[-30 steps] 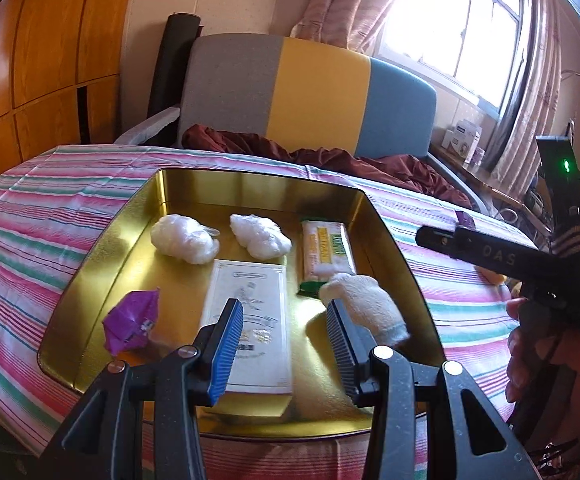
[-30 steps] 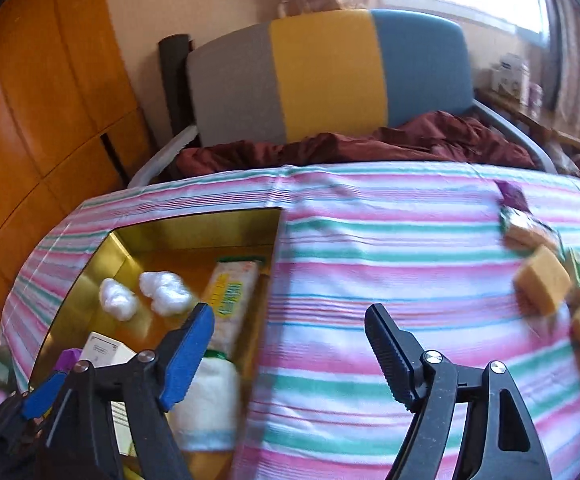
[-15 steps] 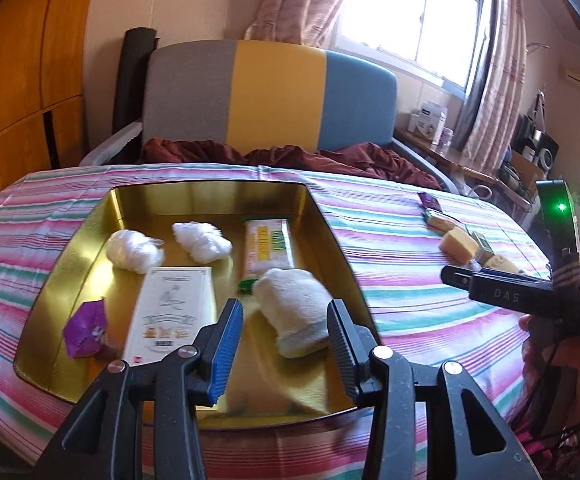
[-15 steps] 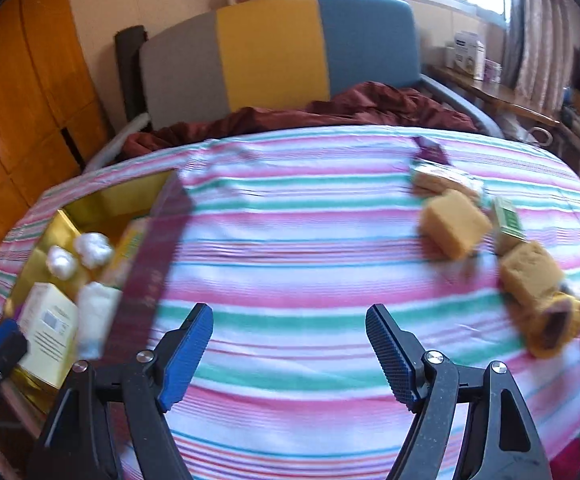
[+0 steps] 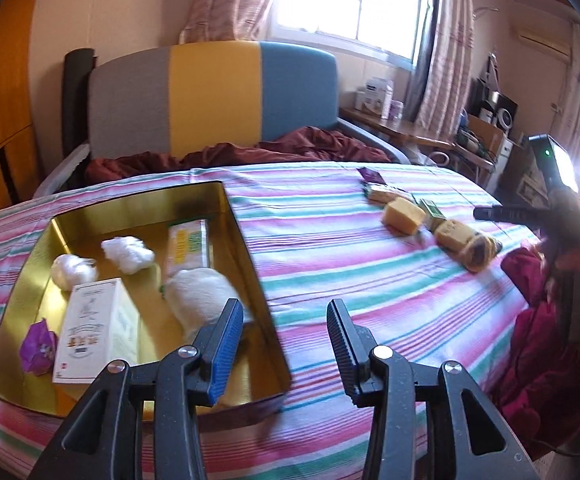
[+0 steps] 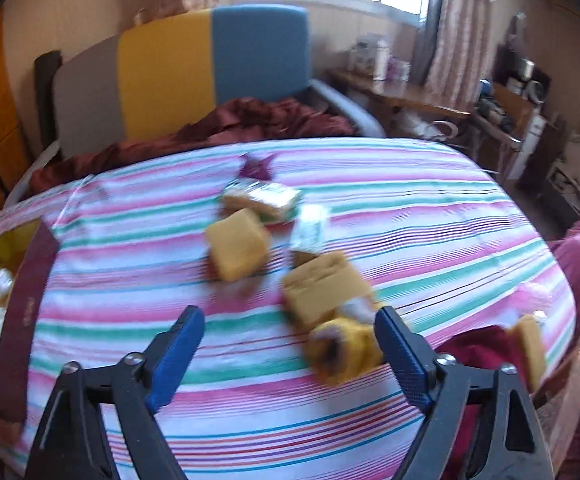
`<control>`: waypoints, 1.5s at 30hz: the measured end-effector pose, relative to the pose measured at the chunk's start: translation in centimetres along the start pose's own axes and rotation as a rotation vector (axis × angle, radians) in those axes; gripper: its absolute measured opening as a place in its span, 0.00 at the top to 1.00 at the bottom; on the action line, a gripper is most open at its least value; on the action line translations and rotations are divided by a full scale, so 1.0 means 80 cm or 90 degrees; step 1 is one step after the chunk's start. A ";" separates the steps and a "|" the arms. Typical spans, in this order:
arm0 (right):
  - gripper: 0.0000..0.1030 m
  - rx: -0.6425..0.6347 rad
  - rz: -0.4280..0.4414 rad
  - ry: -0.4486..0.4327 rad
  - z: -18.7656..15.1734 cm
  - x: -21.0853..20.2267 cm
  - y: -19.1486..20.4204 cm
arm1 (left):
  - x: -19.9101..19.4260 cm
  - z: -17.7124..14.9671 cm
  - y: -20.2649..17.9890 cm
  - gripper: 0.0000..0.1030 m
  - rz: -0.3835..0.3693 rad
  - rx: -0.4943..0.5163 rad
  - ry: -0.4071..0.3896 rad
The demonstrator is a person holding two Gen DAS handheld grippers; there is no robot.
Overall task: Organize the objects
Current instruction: 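Reach to the yellow knit sock bundle and grasp it with the right tool, then grasp the yellow sponge with the left tool while the right tool holds the sock bundle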
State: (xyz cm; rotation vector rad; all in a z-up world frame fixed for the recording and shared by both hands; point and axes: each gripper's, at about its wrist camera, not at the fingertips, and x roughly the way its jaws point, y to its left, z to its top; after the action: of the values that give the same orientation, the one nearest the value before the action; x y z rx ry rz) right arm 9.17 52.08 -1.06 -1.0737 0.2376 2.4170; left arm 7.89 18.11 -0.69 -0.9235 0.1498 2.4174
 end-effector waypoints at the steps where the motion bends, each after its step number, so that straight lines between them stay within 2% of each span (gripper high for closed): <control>1: 0.09 0.011 -0.011 0.005 0.003 0.005 -0.015 | 0.000 0.000 -0.004 0.57 -0.001 0.004 0.002; 4: 0.09 0.032 -0.015 0.043 0.006 0.029 -0.043 | 0.003 0.000 -0.015 0.57 -0.007 0.014 0.009; 9: 0.13 0.075 0.029 0.093 -0.007 0.063 -0.063 | 0.009 0.001 -0.029 0.57 -0.011 0.029 0.025; 11: 0.26 0.077 0.045 0.106 -0.009 0.071 -0.063 | 0.013 0.002 -0.034 0.57 -0.010 0.035 0.030; 13: 0.32 0.081 0.057 0.117 -0.012 0.077 -0.062 | 0.018 0.002 -0.041 0.57 -0.011 0.038 0.037; 18: 0.43 0.089 0.075 0.128 -0.015 0.079 -0.069 | 0.033 0.005 -0.060 0.57 -0.013 0.059 0.055; 22: 0.49 0.095 0.061 0.132 -0.016 0.075 -0.075 | 0.047 0.011 -0.080 0.57 -0.030 0.077 0.069; 25: 0.50 0.109 0.032 0.128 -0.016 0.072 -0.084 | 0.061 0.018 -0.099 0.57 -0.048 0.081 0.080; 29: 0.50 0.166 0.017 0.130 -0.017 0.073 -0.111 | 0.081 0.027 -0.130 0.57 -0.086 0.084 0.100; 40: 0.50 0.264 0.016 0.108 -0.014 0.066 -0.145 | 0.169 0.065 -0.221 0.56 -0.191 0.123 0.133; 45: 0.50 0.273 0.014 0.119 -0.015 0.070 -0.145 | 0.217 0.081 -0.260 0.52 -0.203 0.165 0.137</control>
State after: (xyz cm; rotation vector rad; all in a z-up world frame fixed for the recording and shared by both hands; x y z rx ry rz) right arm 12.44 63.76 -5.59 -1.0928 0.7930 2.1418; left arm 4.29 45.38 -5.18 -1.0007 0.3567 1.9510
